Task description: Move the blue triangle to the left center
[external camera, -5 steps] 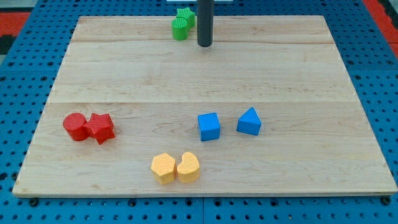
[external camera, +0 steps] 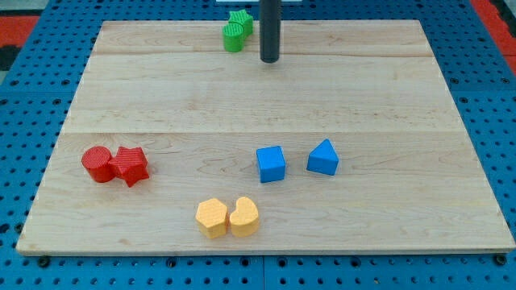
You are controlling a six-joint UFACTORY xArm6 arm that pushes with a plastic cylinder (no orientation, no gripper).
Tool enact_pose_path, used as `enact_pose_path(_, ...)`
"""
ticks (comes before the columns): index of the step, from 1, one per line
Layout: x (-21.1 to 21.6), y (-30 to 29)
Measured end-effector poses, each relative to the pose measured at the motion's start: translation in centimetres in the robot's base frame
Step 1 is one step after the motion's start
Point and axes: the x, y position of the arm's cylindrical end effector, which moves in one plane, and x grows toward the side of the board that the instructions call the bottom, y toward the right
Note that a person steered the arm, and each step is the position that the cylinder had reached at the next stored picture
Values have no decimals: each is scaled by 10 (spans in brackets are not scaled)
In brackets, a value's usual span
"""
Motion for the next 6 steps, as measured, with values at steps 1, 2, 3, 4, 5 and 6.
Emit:
enact_pose_path(1,24,72)
enact_pose_path(2,103,117)
enact_pose_path(3,193,120)
enact_pose_path(4,227,102)
enact_pose_path(5,186,48)
enact_pose_path(6,167,-15)
